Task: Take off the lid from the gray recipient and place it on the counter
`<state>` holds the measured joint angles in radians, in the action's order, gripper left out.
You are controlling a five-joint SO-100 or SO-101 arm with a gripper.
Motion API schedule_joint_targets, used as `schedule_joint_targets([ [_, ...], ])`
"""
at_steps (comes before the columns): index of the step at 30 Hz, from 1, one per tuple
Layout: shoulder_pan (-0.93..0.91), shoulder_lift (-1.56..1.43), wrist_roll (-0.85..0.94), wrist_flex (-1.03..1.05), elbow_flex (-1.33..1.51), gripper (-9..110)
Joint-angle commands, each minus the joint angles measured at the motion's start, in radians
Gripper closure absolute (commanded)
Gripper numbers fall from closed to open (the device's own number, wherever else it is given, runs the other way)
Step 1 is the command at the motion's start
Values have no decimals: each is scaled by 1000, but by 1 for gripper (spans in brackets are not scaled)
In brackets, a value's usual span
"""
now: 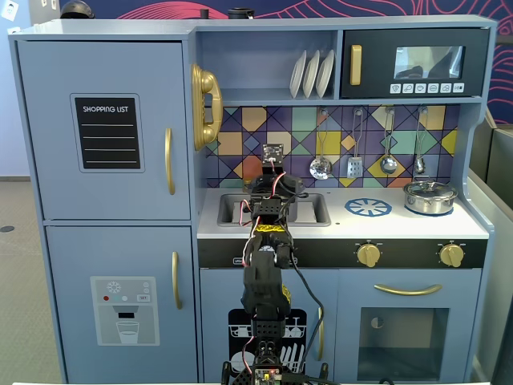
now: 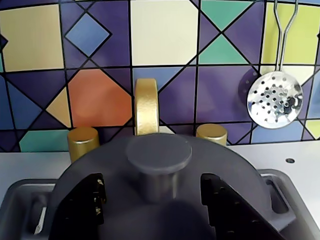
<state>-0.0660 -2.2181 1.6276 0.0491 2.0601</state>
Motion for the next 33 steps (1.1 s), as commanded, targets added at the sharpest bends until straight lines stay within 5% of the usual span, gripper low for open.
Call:
schedule_joint_targets([
  [1,-8,57,3,-55,-97,87],
  [12,0,166,12,-103,-153,102],
  [33,-137,35,3,77,-304,102],
])
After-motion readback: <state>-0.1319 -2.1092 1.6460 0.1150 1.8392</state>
